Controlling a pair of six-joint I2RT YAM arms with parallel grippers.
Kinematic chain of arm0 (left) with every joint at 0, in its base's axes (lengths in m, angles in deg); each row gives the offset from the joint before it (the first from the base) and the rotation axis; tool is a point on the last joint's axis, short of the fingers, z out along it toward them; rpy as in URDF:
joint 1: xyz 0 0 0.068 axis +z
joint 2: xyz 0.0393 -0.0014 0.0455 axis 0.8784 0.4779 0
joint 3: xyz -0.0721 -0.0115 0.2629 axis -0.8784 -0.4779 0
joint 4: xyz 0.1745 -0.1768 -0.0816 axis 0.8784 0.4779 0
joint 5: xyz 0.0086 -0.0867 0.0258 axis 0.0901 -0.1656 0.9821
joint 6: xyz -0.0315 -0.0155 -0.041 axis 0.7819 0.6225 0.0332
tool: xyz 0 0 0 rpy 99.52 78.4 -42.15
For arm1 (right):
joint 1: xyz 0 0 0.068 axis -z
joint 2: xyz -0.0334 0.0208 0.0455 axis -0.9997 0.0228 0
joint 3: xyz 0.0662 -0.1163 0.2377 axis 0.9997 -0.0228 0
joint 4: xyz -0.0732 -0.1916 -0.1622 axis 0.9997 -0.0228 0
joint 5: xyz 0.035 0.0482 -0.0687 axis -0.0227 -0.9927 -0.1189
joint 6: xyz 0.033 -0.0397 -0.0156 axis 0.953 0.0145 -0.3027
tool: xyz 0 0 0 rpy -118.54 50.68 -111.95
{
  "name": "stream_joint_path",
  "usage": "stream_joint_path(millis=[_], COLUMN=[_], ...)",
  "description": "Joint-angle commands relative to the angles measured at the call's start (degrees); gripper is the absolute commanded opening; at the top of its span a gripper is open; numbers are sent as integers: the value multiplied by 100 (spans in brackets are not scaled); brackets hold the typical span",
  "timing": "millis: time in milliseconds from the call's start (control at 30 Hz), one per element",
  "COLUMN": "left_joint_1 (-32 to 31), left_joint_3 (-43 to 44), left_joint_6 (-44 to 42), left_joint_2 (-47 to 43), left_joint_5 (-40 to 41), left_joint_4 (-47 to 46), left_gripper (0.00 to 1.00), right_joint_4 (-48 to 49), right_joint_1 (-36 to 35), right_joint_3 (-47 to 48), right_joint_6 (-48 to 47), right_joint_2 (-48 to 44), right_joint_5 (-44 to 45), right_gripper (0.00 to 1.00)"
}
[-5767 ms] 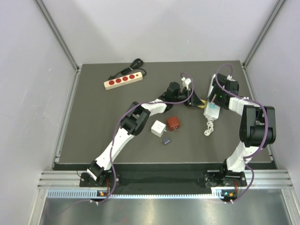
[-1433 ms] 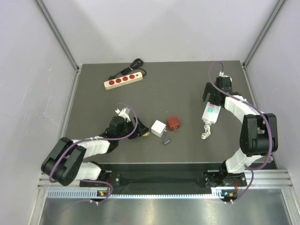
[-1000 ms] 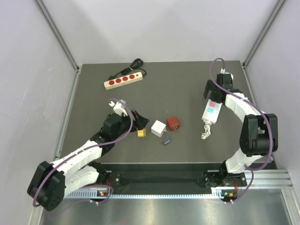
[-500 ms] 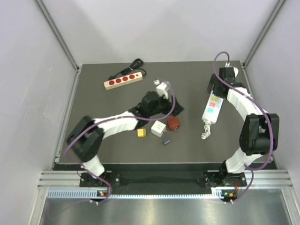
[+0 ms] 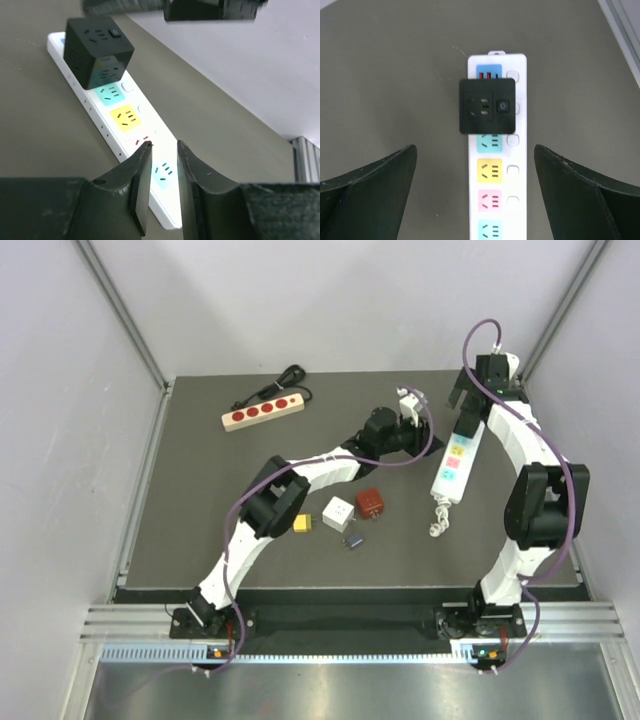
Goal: Pull the plug off the socket
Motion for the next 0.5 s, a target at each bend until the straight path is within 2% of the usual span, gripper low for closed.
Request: stream_joint_path(millis=[0, 233, 367, 467], left_joint_1=[-65, -232, -443, -540], left_joint_3=[724, 1217, 1515, 1867], left_joint_6=[41, 375, 410, 533], left_joint_2=[479, 1139, 1499, 1806], left_joint_5=[-408, -725, -532, -321], left_joint_4=[-296, -543, -561, -315], left_gripper=[32, 31, 34, 26], right_joint_4=[-79, -123, -71, 44], right_joint_1=[29, 38, 231, 231], right_joint_3=[594, 1024, 1078, 1025], right_joint_6=[-63, -10, 8, -27], right_joint_2=[239, 705, 986, 1197], right_joint_5=[111, 251, 331, 322], right_gripper=[100, 100, 100, 100])
